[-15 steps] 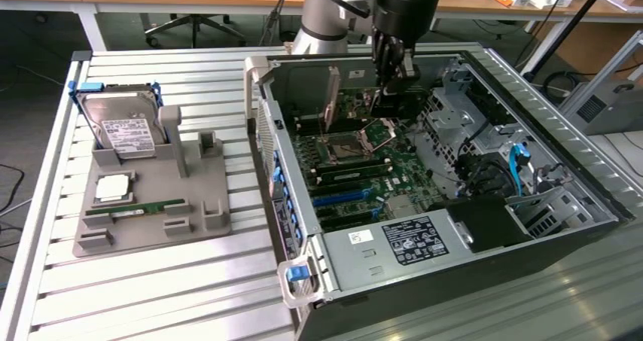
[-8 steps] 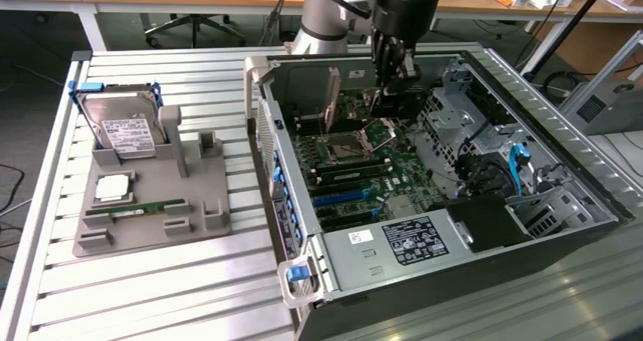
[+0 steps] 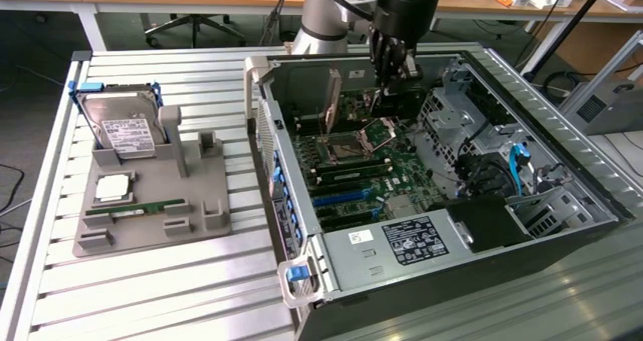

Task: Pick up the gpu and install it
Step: 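Insert the gpu into the slot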

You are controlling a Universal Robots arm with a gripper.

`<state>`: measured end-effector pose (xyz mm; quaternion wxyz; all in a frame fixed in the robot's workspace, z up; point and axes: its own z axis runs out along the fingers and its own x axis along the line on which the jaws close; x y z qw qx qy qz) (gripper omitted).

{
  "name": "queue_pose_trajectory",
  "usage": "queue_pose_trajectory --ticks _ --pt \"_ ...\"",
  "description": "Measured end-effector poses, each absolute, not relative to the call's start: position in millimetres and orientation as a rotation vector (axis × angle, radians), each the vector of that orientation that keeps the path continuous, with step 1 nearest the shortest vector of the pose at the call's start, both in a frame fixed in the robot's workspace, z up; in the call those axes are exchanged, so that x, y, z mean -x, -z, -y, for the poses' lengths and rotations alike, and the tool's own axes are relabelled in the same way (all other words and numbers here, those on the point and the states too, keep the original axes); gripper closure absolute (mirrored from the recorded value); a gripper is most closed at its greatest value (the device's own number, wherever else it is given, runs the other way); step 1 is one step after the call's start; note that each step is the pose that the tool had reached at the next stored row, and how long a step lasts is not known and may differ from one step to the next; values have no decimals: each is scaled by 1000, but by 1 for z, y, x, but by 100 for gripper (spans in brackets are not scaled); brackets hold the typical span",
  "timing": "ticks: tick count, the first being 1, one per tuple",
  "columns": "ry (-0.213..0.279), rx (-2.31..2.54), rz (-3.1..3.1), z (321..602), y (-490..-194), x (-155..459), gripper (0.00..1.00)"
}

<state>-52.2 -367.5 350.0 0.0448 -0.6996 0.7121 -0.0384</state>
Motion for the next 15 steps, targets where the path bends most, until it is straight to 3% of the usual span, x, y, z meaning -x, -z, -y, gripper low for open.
queue_pose_trajectory --ticks 15 --pt "104 2218 -2100 368 -349 52 73"
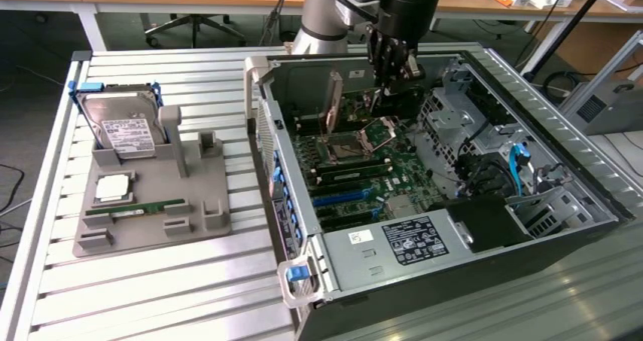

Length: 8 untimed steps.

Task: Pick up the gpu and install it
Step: 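Insert the gpu into the slot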

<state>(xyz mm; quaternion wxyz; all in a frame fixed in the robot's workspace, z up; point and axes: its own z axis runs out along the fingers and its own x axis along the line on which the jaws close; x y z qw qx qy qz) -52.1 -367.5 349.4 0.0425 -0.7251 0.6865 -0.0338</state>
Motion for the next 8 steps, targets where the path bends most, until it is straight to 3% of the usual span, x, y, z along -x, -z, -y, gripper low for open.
queue_pose_trajectory --ticks 8 --pt "50 2243 -2125 368 -348 52 73"
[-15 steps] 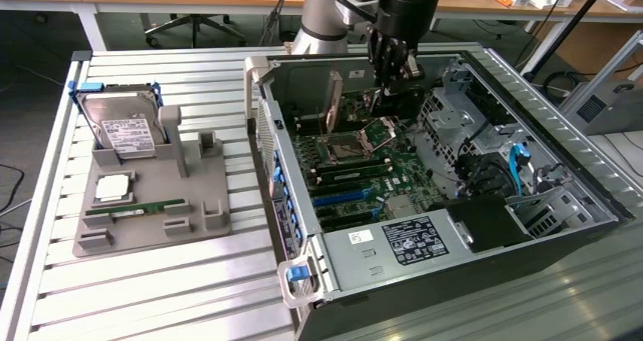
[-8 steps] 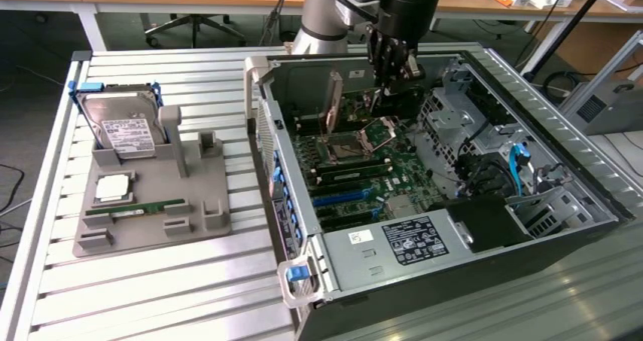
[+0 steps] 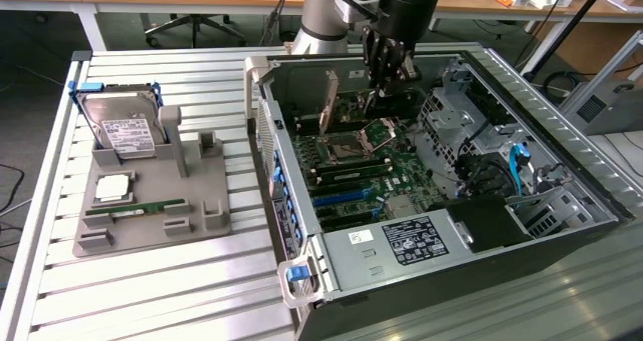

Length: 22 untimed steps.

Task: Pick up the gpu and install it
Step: 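Insert the gpu into the slot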

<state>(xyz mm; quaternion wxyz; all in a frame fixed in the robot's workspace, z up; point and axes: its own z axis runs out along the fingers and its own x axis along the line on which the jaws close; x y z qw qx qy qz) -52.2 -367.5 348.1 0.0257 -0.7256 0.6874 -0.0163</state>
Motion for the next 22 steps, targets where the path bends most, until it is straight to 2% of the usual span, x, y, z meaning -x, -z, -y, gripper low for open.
queue_pose_trajectory --ticks 22 --pt "35 2156 -2199 369 -345 52 73"
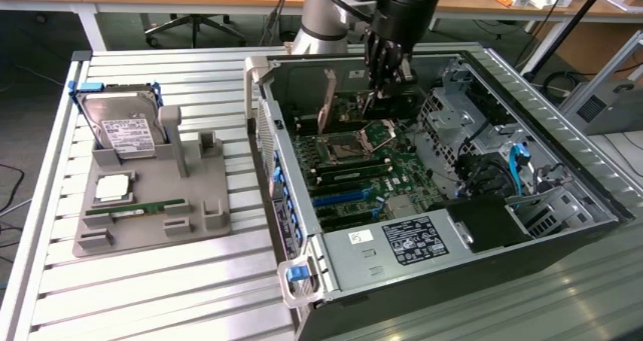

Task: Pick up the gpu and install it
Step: 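Insert the gpu into the slot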

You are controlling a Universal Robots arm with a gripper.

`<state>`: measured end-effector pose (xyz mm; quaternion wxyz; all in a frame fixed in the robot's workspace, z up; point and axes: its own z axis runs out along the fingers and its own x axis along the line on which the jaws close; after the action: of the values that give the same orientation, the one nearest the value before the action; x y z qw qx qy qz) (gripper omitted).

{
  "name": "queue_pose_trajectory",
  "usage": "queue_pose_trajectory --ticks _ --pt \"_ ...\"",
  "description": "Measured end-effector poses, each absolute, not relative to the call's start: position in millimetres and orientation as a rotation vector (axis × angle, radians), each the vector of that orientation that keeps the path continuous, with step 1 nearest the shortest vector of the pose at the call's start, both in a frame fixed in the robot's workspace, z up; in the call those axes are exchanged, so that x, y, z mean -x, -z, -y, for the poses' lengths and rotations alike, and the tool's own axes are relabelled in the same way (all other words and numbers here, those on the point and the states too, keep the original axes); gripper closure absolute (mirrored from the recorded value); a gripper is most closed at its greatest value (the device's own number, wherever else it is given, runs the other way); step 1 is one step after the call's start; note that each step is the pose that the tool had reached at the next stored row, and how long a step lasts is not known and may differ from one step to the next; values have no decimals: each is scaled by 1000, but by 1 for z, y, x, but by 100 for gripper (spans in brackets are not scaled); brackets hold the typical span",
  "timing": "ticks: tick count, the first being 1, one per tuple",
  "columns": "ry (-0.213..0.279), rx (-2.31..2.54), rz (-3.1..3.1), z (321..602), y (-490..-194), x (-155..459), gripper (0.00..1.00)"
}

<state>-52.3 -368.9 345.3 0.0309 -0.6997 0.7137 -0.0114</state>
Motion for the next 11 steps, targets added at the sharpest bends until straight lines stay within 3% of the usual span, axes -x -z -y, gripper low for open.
queue_pose_trajectory --ticks 11 --pt "36 2157 -2200 374 -345 52 73"
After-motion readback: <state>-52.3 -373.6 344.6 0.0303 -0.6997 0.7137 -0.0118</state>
